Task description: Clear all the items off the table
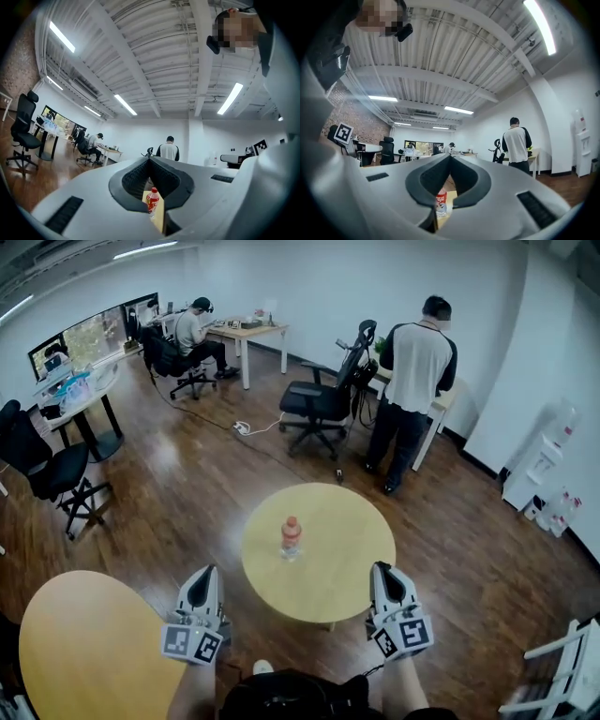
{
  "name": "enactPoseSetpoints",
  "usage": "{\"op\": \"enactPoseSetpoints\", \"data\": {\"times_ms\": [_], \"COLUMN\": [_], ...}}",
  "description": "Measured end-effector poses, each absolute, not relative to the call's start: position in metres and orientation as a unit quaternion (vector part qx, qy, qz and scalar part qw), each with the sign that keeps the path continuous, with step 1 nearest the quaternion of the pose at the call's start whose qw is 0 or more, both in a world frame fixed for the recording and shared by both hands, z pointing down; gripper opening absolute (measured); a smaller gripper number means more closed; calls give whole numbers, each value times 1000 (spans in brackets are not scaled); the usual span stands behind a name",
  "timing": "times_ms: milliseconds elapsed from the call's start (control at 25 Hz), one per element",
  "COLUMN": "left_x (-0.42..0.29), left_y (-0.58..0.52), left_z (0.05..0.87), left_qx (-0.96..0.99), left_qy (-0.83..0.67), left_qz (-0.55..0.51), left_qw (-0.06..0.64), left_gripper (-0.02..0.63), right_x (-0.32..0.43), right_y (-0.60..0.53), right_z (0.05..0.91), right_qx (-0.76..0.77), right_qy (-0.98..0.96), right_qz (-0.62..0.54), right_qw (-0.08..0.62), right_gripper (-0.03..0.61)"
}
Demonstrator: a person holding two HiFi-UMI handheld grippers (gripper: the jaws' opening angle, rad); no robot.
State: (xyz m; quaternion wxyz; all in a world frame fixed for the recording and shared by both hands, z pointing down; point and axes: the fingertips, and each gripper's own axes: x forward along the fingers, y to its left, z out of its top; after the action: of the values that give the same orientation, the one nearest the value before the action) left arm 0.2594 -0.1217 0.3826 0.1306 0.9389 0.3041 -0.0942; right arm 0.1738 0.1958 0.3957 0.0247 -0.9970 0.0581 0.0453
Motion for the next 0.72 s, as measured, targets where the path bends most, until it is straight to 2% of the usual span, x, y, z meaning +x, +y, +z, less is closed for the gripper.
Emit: {"op": "enactPoseSetpoints", "data": {"times_ms": [240, 280, 400, 600, 720], "left_x": [276, 279, 290, 306, 320], "left_y": [-133, -140, -156, -165, -160], "left_z": [391, 395, 407, 434, 454], "left_qx": [938, 940, 947, 956, 962], "left_qy": [317, 312, 294, 270, 258], "left_qz": [-91, -87, -71, -39, -15], "left_qw": [109, 107, 104, 104, 93], "left_gripper": [0, 0, 0, 0, 0], "right_x": [208, 214, 231, 265, 288], "right_y": [164, 158, 145, 134, 136], "right_z": [408, 412, 428, 469, 494], "right_qx": [-997, -997, -996, -992, -988], "right_qy": [71, 75, 87, 110, 125], "right_qz": [22, 15, -9, -64, -89], "right_qw": [13, 11, 13, 20, 23], "right_gripper": [8, 47, 88, 260, 270]}}
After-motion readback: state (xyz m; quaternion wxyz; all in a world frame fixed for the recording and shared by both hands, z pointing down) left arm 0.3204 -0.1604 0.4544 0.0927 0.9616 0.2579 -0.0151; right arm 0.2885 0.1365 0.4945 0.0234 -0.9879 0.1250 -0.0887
